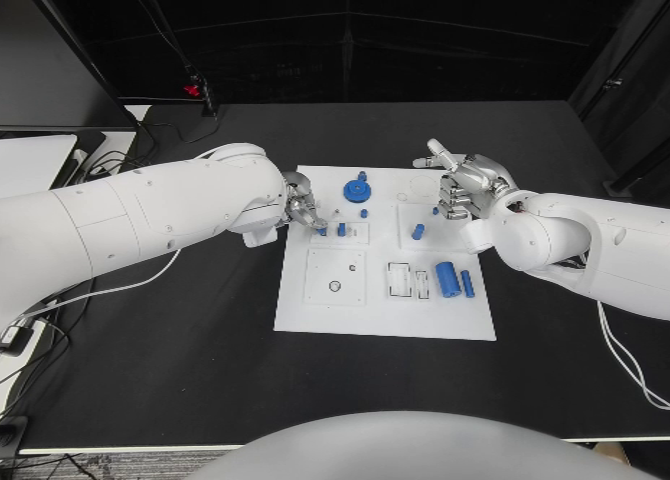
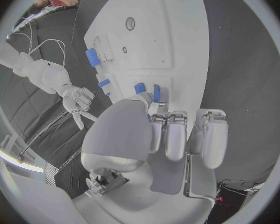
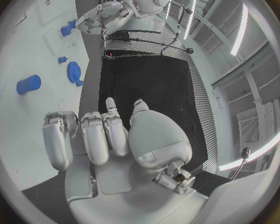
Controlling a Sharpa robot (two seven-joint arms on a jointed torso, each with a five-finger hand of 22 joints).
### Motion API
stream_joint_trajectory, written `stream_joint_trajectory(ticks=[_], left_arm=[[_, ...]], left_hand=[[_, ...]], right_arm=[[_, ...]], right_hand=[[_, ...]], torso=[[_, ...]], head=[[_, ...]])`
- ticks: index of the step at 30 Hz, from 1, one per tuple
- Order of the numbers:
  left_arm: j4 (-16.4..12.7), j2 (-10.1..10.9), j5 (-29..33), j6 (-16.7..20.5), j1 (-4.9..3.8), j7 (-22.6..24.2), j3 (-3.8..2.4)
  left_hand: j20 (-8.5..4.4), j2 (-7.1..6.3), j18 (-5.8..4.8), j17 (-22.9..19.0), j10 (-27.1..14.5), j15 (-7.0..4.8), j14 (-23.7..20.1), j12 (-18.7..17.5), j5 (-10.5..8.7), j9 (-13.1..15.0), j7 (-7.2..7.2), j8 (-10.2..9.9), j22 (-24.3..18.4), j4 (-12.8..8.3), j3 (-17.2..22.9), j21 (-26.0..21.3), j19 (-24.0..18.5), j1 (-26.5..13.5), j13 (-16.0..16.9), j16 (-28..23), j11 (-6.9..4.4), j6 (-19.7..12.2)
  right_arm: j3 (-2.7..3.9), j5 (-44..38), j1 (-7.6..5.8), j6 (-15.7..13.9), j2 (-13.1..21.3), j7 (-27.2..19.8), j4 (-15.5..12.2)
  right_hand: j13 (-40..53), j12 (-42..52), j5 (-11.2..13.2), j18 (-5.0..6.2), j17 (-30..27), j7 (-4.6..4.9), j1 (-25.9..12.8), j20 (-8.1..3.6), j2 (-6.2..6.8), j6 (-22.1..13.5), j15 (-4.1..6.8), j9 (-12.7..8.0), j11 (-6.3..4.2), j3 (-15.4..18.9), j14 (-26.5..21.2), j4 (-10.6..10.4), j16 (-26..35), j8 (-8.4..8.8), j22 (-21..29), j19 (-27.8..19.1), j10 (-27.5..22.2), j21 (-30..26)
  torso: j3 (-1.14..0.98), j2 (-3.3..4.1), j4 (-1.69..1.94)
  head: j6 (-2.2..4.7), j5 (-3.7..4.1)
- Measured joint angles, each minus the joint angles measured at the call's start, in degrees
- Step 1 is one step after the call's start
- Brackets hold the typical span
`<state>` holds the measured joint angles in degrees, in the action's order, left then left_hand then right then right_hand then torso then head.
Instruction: Assemble the parts on the task board
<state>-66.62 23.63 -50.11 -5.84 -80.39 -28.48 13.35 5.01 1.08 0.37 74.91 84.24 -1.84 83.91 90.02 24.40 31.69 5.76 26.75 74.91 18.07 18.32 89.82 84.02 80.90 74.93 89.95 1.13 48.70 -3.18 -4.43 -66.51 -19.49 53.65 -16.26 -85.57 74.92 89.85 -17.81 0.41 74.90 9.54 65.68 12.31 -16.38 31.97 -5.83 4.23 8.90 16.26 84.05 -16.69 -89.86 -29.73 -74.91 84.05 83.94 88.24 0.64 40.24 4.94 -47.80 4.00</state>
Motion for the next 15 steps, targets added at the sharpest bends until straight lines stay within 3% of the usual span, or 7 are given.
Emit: stream_joint_trajectory(ticks=[15], left_arm=[[0.1,-0.2,0.0,-0.1,0.0,-0.5,-0.07]], left_hand=[[0.0,0.08,0.0,0.0,0.0,0.0,0.0,0.0,-0.04,0.0,-0.13,0.0,0.0,0.2,0.2,0.0,0.0,-0.4,0.0,0.0,0.0,-0.1]], right_arm=[[0.0,0.0,0.0,0.0,0.1,0.0,-0.1]], right_hand=[[0.0,0.0,0.0,0.0,0.0,0.0,0.0,0.0,0.0,0.0,0.0,0.0,0.0,0.0,0.0,0.0,0.0,0.0,0.0,0.0,0.0,0.0]], torso=[[-0.03,0.0,0.01]], head=[[-0.12,0.08]])
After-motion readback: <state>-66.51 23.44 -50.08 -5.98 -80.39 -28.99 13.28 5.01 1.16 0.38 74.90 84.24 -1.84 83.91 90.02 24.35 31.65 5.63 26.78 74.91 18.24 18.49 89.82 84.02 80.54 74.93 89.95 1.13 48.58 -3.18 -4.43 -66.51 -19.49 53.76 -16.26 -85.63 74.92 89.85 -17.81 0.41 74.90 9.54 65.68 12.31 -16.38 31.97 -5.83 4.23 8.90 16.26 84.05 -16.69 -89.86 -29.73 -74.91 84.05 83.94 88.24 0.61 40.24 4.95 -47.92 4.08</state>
